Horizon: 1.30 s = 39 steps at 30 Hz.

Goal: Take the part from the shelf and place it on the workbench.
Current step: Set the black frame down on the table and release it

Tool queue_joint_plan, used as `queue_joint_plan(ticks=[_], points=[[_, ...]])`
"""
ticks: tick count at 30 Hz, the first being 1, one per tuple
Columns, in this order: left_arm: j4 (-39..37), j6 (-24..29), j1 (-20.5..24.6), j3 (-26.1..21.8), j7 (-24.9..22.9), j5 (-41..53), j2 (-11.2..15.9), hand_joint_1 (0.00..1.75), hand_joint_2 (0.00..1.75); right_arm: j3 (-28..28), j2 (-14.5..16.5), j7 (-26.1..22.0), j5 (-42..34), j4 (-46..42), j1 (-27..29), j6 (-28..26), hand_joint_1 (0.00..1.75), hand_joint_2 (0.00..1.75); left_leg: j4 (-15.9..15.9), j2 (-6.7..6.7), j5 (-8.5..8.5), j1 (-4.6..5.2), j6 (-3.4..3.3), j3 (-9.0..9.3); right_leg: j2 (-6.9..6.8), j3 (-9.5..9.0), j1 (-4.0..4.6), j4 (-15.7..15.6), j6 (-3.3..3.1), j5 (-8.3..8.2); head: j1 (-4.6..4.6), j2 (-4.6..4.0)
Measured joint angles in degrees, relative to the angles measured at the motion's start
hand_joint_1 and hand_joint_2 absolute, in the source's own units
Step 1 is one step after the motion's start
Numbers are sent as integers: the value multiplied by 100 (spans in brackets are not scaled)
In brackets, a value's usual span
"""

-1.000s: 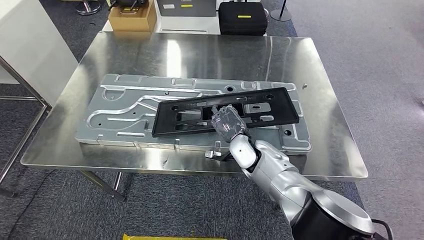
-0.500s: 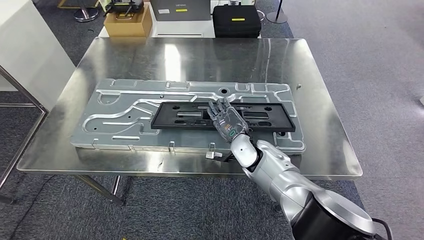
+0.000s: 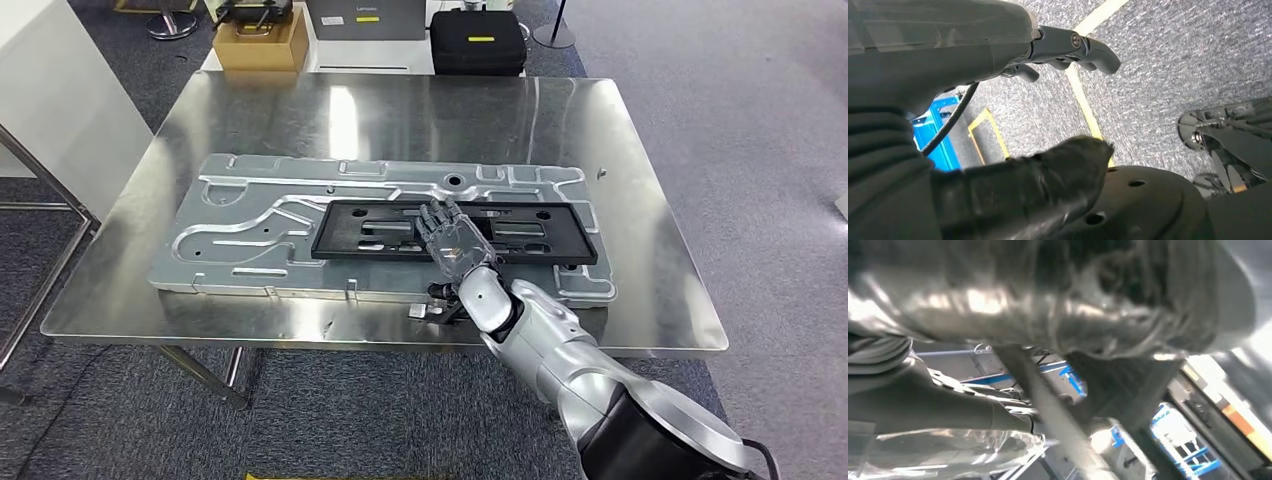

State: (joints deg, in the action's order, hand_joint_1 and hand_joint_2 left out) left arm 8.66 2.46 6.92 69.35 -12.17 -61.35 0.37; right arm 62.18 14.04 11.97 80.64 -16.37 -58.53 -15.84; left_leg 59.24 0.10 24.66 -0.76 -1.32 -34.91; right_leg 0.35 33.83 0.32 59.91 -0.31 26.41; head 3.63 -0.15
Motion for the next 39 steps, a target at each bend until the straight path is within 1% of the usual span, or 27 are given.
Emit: queue_joint_plan(ticks=[2, 4, 6, 8, 9, 10, 11, 13, 14, 15, 18, 19, 20, 21, 23, 24, 25, 26, 28, 30, 31, 32, 34, 35, 36, 38, 39], points=[[0, -16, -3, 0, -20, -8, 0, 0, 0, -40, 16, -3, 23, -1, -4, 7, 0, 0, -26, -1, -46, 2, 75, -20, 0, 12, 13, -63, -44, -37, -2, 0], [0, -22, -8, 0, -30, -9, 4, 0, 0, -61, 34, -5, 36, -1, -7, 8, 0, 0, 44, -7, 55, -2, 133, -66, -20, 30, -15, -134, -110, -123, -5, 0], [0, -24, -8, 0, -34, -9, 9, 0, 0, -76, 62, -7, 41, -1, -11, 9, 0, 0, 496, -12, 446, -7, 162, -234, -39, 89, -38, -184, -169, -215, -14, 0], [0, -24, -9, 0, -35, -9, 11, 0, 0, -85, 79, -9, 44, 0, -5, 10, 0, 0, 1202, -12, 873, -7, 189, -458, -42, 206, -29, -166, -192, -285, -20, 0], [0, -24, -10, 0, -35, -9, 13, 0, 0, -86, 82, -10, 45, 1, 1, 10, 0, 0, 1426, -12, 977, -10, 202, -499, -44, 275, -25, -145, -189, -320, -20, 0], [0, -24, -11, 0, -35, -9, 13, 0, 0, -87, 82, -10, 45, 1, 5, 10, 0, 0, 1442, -11, 974, -13, 212, -439, -45, 344, -25, -119, -182, -353, -20, 0], [0, -25, -10, 0, -35, -10, 14, 0, 0, -90, 82, -10, 45, 2, 7, 10, 0, 0, 1248, -10, 887, -19, 220, -271, -44, 414, -29, -86, -170, -385, -20, 0], [0, -26, 0, 0, -35, -10, 14, 0, 0, -96, 85, -9, 45, 2, 3, 10, 0, 0, 510, -17, 676, -24, 212, 212, -40, 534, -33, -5, -125, -440, -21, 0], [0, -26, 4, 0, -35, -11, 14, 0, 0, -101, 88, -9, 45, 2, 1, 10, 0, 0, 232, -28, 603, -16, 186, 368, -36, 578, -27, 34, -97, -464, -18, 0], [0, -27, 6, 0, -36, -12, 14, 0, 0, -107, 93, -9, 45, 2, 0, 10, 0, 0, 80, -39, 568, -6, 154, 438, -34, 606, -21, 59, -68, -494, -17, 0], [0, -60, 3, 0, -61, -22, 15, 0, 0, -134, 108, -8, 54, 3, 0, 12, 0, 0, 59, -41, 442, 11, 30, 375, -27, 634, -12, 26, 19, -616, -14, 0], [-1, -76, 5, 0, -73, -28, 17, 0, 0, -146, 109, -8, 57, 4, -2, 14, 0, 0, 46, -27, 381, 6, -13, 349, -23, 660, -20, 34, 46, -596, -14, 0], [-1, -88, 6, 0, -81, -34, 20, 0, 0, -160, 108, -8, 61, 6, -4, 17, 0, 0, 27, -12, 308, 0, -58, 297, -21, 719, -31, 150, 76, -446, -12, 0], [-2, -98, 8, 0, -85, -42, 22, 0, 0, -174, 106, -8, 62, 7, -6, 22, 0, 0, 15, 2, 238, -5, -91, 229, -20, 803, -46, 372, 102, -202, -10, 0], [-2, -109, 9, 0, -85, -64, 27, 0, 0, -197, 106, -10, 72, 8, -4, 36, 0, 0, 14, 18, 111, 2, -119, 63, -23, 997, -61, 1112, 156, 400, -8, 0], [-2, -120, 8, 0, -85, -76, 27, 0, 0, -207, 106, -12, 80, 8, 1, 49, 0, 0, 16, 24, 50, 6, -117, -19, -23, 1045, -64, 1443, 171, 553, -8, 0], [-2, -135, 7, 0, -85, -88, 27, 0, 0, -217, 106, -14, 93, 8, 6, 66, 0, 0, 18, 29, -12, 11, -114, -102, -24, 1020, -65, 1640, 174, 586, -8, 0], [-2, -154, 6, 0, -85, -97, 27, 0, 0, -228, 107, -16, 109, 8, 9, 80, 0, 0, 19, 33, -73, 15, -108, -184, -24, 891, -65, 1630, 164, 507, -7, 0], [-2, -194, 8, 0, -85, -112, 26, 0, 0, -254, 111, -17, 140, 5, 4, 96, 0, 0, 21, 33, -189, 23, -87, -316, -21, 342, -56, 1058, 106, 288, -9, 0], [-2, -218, 8, 0, -86, -132, 23, 0, 0, -296, 128, -18, 161, -7, -16, 96, 0, 0, 14, 30, -288, 29, -35, -384, -17, -251, -16, 259, 35, 329, -14, 0], [-2, -226, 7, 0, -89, -142, 21, 0, 0, -317, 136, -19, 167, -13, -28, 97, 0, 0, 0, 31, -337, 21, 0, -391, -15, -412, 13, 7, 6, 382, -12, 0], [-2, -234, 6, 0, -93, -149, 19, 0, 0, -332, 142, -20, 169, -17, -35, 100, 0, 0, -26, 31, -391, 10, 40, -391, -15, -468, 43, -123, -19, 404, -15, 0], [-2, -249, -2, 0, -105, -157, 13, 0, 0, -344, 144, -27, 171, -17, -42, 106, 0, 0, -70, 24, -456, -10, 110, -404, -30, -420, 48, -201, -85, 277, -10, 0], [-2, -256, -6, 0, -111, -162, 10, 0, 0, -348, 149, -31, 176, -16, -45, 108, 0, 0, -16, 16, -354, -14, 134, -443, -40, -374, 37, -235, -129, 196, -18, 0], [-3, -261, -11, 0, -116, -169, 9, 0, 0, -356, 154, -33, 184, -16, -47, 108, 0, 0, 136, 8, -141, -16, 151, -503, -50, -312, 21, -267, -172, 109, -25, 0], [-3, -269, -15, 0, -119, -188, 9, 0, 0, -377, 163, -37, 213, -15, -50, 107, 0, 0, 761, 3, 479, -26, 172, -652, -55, -143, 19, -281, -228, -48, -42, 0], [-3, -271, -15, 0, -117, -197, 9, 0, 0, -391, 164, -42, 226, -15, -46, 107, 0, 0, 1125, 3, 682, -28, 185, -704, -57, -43, 24, -274, -236, -123, -44, 0]])
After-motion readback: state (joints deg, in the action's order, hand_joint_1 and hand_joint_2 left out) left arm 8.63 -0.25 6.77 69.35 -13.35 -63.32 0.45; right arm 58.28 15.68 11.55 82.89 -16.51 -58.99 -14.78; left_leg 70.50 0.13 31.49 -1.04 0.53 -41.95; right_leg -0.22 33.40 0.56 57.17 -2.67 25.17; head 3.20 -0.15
